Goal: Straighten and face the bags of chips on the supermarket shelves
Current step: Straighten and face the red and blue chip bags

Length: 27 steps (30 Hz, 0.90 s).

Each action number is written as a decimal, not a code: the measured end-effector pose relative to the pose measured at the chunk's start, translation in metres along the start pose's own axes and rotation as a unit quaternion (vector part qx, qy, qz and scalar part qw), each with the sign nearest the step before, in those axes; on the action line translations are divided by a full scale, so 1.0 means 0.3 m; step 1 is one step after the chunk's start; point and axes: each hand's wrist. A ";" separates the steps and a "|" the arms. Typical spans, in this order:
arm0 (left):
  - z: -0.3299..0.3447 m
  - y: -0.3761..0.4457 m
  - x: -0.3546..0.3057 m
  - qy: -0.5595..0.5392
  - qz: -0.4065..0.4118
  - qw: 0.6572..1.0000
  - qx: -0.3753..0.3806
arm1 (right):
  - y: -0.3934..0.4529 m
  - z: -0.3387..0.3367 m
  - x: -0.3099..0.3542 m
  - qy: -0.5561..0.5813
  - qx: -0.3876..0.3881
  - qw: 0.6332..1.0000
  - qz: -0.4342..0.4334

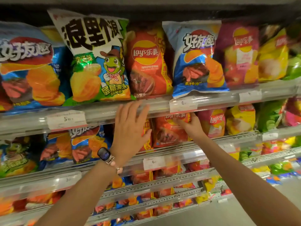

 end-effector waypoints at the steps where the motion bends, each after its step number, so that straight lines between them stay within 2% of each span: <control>1: 0.002 0.005 -0.002 0.014 0.007 1.000 0.011 | 0.010 -0.003 -0.015 0.000 0.004 1.000 0.007; 5: 0.006 0.007 -0.026 0.060 0.023 0.997 0.043 | 0.034 -0.027 -0.070 0.000 0.025 0.999 0.031; 15: -0.016 0.051 -0.030 0.061 -0.028 0.996 0.064 | 0.054 -0.062 -0.112 -0.043 0.055 0.994 0.081; 22: -0.035 0.059 -0.047 0.034 -0.055 0.995 0.081 | 0.015 -0.070 -0.126 -0.014 0.050 0.995 0.089; 27: -0.044 0.061 -0.048 0.042 -0.051 0.993 0.102 | -0.010 -0.054 -0.119 -0.077 -0.004 0.996 0.046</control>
Point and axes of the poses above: each hand's wrist, its own y-axis towards the middle knuckle, its own z-axis out of the palm, x = y × z, and after that the axes turned 11 degrees about y, right-handed
